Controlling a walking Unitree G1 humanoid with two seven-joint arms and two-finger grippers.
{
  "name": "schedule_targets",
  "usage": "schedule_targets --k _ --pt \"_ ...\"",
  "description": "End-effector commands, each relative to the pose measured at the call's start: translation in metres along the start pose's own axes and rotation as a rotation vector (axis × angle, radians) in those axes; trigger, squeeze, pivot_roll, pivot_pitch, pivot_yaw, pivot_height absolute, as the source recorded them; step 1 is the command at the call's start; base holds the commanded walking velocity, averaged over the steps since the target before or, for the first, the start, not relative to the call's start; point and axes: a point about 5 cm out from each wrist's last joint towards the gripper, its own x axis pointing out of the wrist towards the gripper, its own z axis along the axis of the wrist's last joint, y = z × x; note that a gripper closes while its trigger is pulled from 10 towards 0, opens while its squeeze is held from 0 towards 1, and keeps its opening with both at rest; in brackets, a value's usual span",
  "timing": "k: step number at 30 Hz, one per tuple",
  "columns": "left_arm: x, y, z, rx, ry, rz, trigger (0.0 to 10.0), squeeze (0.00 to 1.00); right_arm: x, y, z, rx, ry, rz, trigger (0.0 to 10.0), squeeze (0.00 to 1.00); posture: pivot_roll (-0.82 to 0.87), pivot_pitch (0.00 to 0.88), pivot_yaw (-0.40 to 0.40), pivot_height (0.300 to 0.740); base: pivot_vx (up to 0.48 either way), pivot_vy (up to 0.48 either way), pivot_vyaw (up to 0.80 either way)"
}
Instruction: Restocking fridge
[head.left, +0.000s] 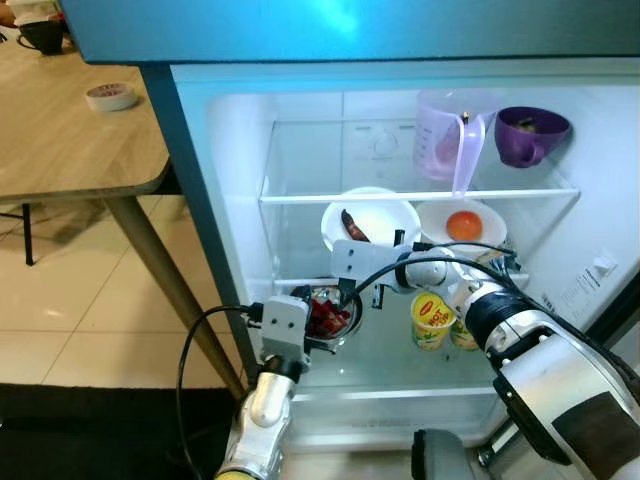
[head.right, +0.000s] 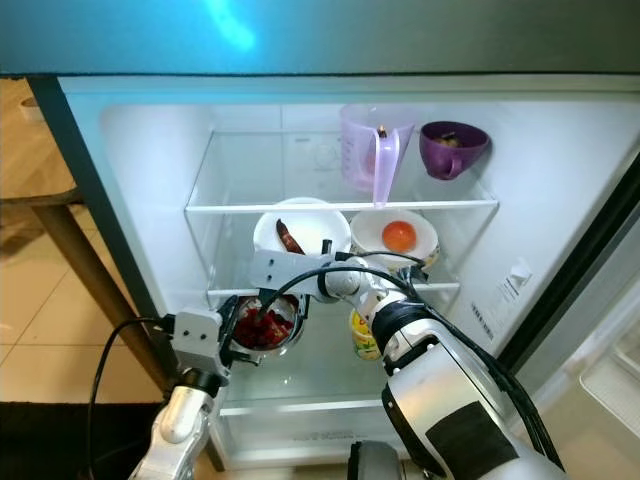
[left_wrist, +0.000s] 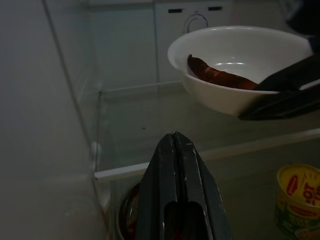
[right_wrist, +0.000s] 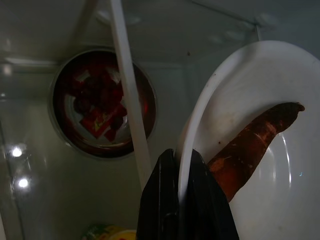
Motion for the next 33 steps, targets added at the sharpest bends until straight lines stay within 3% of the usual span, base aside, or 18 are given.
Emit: schedule_targets --k 1,16,17,19,20,22,23,24,25,28,29,30,31,32,33 --pt "-0.004 0.004 0.000 0.008 0.014 0.012 10.0 0.00 -0.003 -0.011 0.005 0.023 -0.013 -0.039 10.0 0.00 0.00 0.198 -0.027 0.516 0.000 0.000 0.00" --pt "-0.018 -0.014 0.009 -0.026 0.031 -0.020 10.0 0.00 -0.009 -0.037 0.019 0.016 -0.025 -0.143 10.0 0.00 0.01 0.266 -0.033 0.516 0.000 0.000 0.00" --pt "-0.018 -0.014 0.010 -0.026 0.034 -0.018 10.0 0.00 -0.009 -0.040 0.019 0.005 -0.016 -0.162 10.0 0.36 0.01 0.266 -0.033 0.516 0.000 0.000 0.00" --pt "-0.019 -0.014 0.010 -0.027 0.037 -0.017 10.0 0.00 -0.010 -0.041 0.019 -0.002 -0.011 -0.174 10.0 0.36 0.01 0.266 -0.033 0.516 0.000 0.000 0.00" --pt "-0.019 -0.014 0.011 -0.027 0.038 -0.015 10.0 0.00 -0.010 -0.043 0.019 -0.010 -0.005 -0.184 10.0 0.80 0.01 0.263 -0.033 0.516 0.000 0.000 0.00" --pt "-0.019 -0.014 0.011 -0.027 0.040 -0.013 10.0 0.00 -0.011 -0.044 0.019 -0.016 -0.001 -0.190 10.0 0.80 0.01 0.263 -0.033 0.516 0.000 0.000 0.00" --pt "-0.019 -0.014 0.011 -0.027 0.041 -0.012 10.0 0.00 -0.011 -0.045 0.018 -0.028 0.009 -0.196 10.0 0.98 0.01 0.258 -0.034 0.516 0.000 0.000 0.00" --pt "-0.019 -0.014 0.011 -0.027 0.045 -0.013 10.0 0.00 -0.012 -0.046 0.017 -0.035 0.017 -0.210 10.0 1.00 0.01 0.254 -0.032 0.516 0.000 0.000 0.00" --pt "-0.019 -0.014 0.011 -0.025 0.048 -0.014 10.0 0.00 -0.013 -0.048 0.016 -0.038 0.024 -0.223 10.0 0.94 0.01 0.250 -0.031 0.516 0.000 0.000 0.00" --pt "-0.019 -0.015 0.012 -0.022 0.046 -0.019 10.0 0.00 -0.015 -0.051 0.015 -0.040 0.030 -0.243 10.0 0.92 0.01 0.247 -0.030 0.516 0.000 0.000 0.00" --pt "-0.018 -0.015 0.013 -0.021 0.047 -0.020 10.0 0.00 -0.017 -0.053 0.015 -0.036 0.026 -0.251 10.0 0.66 0.01 0.240 -0.028 0.516 0.000 0.000 0.00" --pt "-0.017 -0.015 0.013 -0.021 0.047 -0.020 10.0 0.00 -0.018 -0.056 0.016 -0.034 0.019 -0.257 10.0 0.21 0.01 0.237 -0.027 0.516 0.000 0.000 0.00" --pt "-0.016 -0.015 0.013 -0.021 0.047 -0.020 10.0 0.00 -0.019 -0.057 0.016 -0.032 0.015 -0.262 10.0 0.21 0.01 0.236 -0.026 0.516 0.000 0.000 0.00" --pt "-0.015 -0.016 0.013 -0.021 0.046 -0.021 10.0 0.00 -0.021 -0.060 0.017 -0.029 0.005 -0.266 10.0 0.00 0.01 0.230 -0.026 0.516 0.000 0.000 0.00" --pt "-0.014 -0.016 0.014 -0.022 0.046 -0.023 10.0 0.00 -0.023 -0.063 0.017 -0.026 -0.005 -0.267 10.0 0.00 0.00 0.225 -0.024 0.516 0.000 0.000 0.00"
